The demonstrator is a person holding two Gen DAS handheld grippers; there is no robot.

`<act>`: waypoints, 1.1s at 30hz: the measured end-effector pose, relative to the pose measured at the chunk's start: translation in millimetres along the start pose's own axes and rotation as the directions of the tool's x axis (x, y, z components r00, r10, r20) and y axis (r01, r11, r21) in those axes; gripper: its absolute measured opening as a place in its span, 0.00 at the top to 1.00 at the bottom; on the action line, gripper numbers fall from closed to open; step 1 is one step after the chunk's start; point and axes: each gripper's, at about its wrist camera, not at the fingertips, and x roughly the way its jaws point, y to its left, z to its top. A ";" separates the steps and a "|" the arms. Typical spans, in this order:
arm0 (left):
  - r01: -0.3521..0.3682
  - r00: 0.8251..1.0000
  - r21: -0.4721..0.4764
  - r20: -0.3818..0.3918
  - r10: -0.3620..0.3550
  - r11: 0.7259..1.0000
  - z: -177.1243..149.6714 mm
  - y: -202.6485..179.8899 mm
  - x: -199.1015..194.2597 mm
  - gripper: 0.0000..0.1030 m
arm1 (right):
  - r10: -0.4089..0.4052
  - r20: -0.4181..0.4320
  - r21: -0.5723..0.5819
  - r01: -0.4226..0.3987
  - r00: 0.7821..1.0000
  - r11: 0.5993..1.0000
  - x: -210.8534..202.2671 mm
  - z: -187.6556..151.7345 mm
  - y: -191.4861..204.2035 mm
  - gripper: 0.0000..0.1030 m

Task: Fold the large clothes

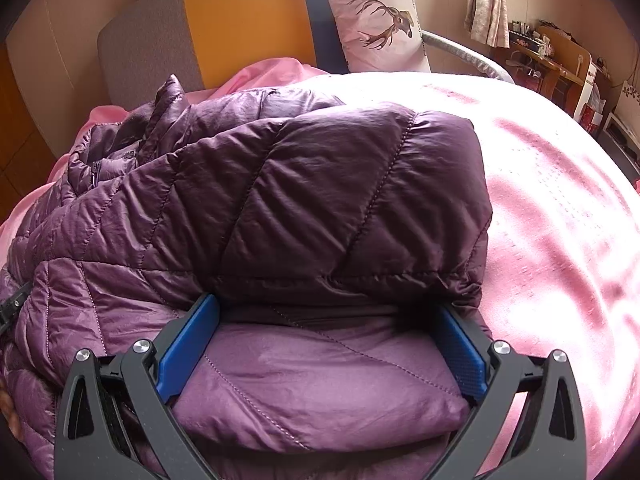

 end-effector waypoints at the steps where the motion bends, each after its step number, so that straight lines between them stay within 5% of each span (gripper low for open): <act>1: -0.005 1.000 0.002 -0.003 0.005 1.000 0.7 -0.5 0.8 0.79 | -0.001 0.000 -0.001 0.001 1.000 1.000 0.2 0.0 0.0 0.02; 5: -0.013 1.000 0.002 -0.016 0.013 1.000 3.6 -2.1 -8.3 0.79 | -0.001 0.000 -0.002 0.001 1.000 1.000 0.7 0.1 -0.2 0.02; 7: -0.024 1.000 -0.003 0.005 0.024 1.000 1.3 -5.0 -24.5 0.61 | -0.004 0.000 -0.002 0.004 1.000 1.000 1.2 0.4 0.9 0.02; 8: -0.027 0.999 -0.002 0.028 0.027 1.000 -1.6 -6.5 -34.4 0.35 | -0.005 0.000 -0.002 0.005 1.000 1.000 1.3 0.6 0.8 0.02; 9: -0.051 0.996 -0.007 0.071 0.051 0.999 -6.1 -7.6 -49.9 0.20 | -0.006 0.001 -0.001 0.006 1.000 1.000 1.3 0.6 1.0 0.02; 22: -0.073 0.975 -0.059 0.207 0.084 0.996 -56.5 15.1 -154.3 0.19 | -0.012 0.001 -0.003 0.012 1.000 1.000 1.6 0.3 3.8 0.02; 33: -0.090 0.975 -0.126 0.193 0.114 0.988 -89.2 48.6 -182.9 0.19 | -0.071 -0.026 -0.049 0.070 0.997 0.996 -19.0 1.9 16.8 0.02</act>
